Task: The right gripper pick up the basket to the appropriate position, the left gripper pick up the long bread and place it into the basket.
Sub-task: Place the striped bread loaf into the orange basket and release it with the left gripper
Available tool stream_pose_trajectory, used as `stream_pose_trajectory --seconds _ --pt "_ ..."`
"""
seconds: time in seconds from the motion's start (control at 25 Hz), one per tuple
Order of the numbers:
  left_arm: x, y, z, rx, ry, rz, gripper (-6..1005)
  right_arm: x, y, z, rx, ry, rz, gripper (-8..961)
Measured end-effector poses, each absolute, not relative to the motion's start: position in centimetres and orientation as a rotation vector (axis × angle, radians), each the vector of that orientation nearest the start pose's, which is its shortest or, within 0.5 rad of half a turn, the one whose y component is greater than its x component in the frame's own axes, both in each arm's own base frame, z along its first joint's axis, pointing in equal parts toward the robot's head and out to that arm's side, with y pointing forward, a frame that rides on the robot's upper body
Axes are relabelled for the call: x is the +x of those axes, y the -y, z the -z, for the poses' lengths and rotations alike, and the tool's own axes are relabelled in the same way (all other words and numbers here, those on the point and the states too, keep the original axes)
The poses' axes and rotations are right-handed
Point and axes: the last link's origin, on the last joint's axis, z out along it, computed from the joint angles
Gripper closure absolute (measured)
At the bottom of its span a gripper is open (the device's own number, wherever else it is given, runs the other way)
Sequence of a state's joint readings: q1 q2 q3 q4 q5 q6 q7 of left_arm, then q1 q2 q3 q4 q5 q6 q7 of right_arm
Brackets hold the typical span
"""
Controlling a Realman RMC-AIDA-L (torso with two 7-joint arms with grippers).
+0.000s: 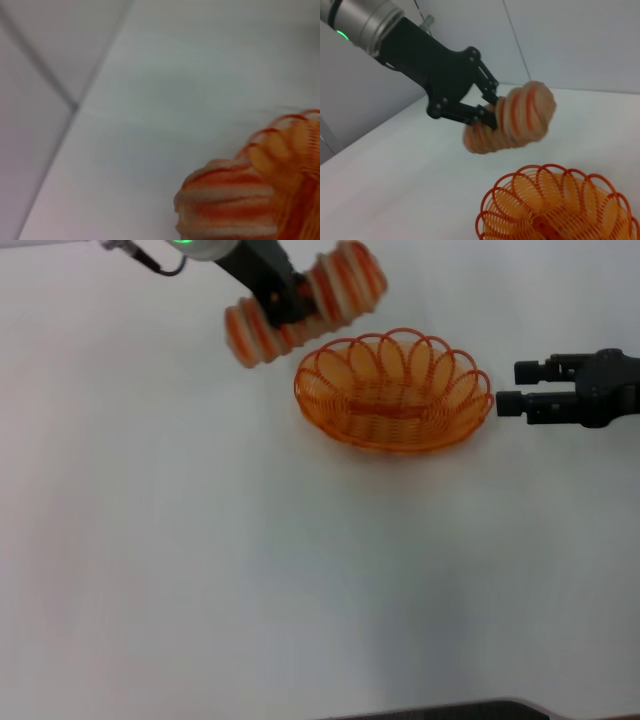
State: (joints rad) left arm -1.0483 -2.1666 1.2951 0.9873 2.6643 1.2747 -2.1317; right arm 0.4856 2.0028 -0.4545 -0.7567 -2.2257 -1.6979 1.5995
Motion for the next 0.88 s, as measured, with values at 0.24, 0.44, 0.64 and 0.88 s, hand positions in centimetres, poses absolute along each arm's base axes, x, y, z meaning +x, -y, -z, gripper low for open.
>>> stream_pose_trajectory --seconds 0.24,0.44,0.64,0.88 --pt "-5.3 -41.8 8.0 -2.847 -0.172 -0.420 803 32.0 -30.0 -6.7 -2.591 -1.002 -0.585 216" --pt "-4.4 -41.1 9.1 -2.910 -0.289 -0.415 820 32.4 -29.6 -6.9 -2.577 -1.020 -0.586 216" --pt "-4.3 -40.7 10.0 -2.940 -0.348 -0.443 829 32.4 -29.5 -6.8 -2.576 -1.021 -0.588 216" --pt "-3.5 -40.4 10.8 -2.966 -0.325 -0.423 804 32.4 -29.6 -6.7 -2.567 -1.019 -0.596 216"
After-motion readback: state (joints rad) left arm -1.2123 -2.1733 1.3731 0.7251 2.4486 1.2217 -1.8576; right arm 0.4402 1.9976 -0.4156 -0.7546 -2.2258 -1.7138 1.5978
